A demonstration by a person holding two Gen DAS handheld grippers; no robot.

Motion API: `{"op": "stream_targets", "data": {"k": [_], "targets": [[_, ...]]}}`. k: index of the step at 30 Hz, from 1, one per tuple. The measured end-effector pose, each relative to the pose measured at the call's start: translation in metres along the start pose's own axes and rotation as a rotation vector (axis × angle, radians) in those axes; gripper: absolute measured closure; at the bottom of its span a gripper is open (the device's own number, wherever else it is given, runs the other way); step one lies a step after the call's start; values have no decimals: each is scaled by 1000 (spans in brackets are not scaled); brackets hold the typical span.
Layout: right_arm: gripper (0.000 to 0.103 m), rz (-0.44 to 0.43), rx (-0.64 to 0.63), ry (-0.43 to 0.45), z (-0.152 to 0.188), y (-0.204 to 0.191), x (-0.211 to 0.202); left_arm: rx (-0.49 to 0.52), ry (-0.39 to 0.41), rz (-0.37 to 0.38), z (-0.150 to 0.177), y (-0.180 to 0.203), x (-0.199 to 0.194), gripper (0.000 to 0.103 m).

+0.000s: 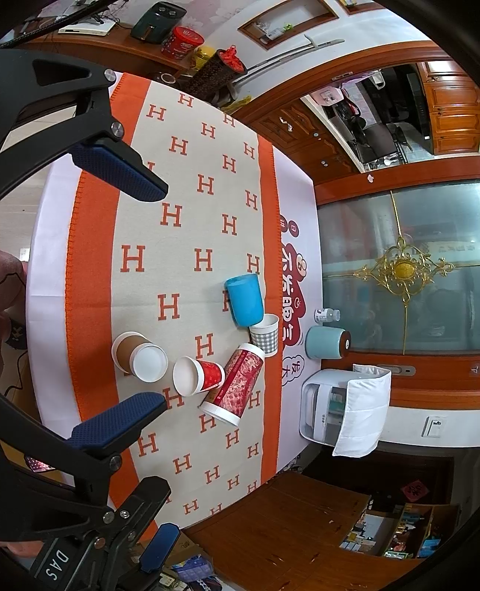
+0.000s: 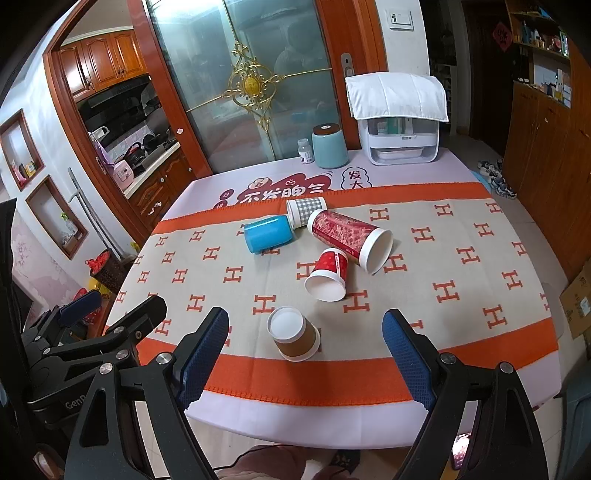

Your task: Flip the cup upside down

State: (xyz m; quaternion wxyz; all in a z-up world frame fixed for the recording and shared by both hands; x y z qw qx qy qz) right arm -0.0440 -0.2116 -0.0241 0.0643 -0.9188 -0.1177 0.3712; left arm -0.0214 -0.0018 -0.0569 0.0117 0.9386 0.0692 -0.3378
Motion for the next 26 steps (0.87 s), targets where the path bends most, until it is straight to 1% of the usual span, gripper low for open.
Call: {"op": "stream_targets", "data": {"k": [26], "targets": [[16,-4,5,-2,3,-2,0,-1,-1,1,1,-1,0,1]]}}
Point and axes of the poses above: each gripper's, at about its wrist camera, not at the fingertips, and x roughly the way its jaws point, y to its right, z to its underside, the point moved 8 cm from there along x, roughly the way its jaws point, and after that the axes turned 9 degrees about y, right-handed, at the moved point
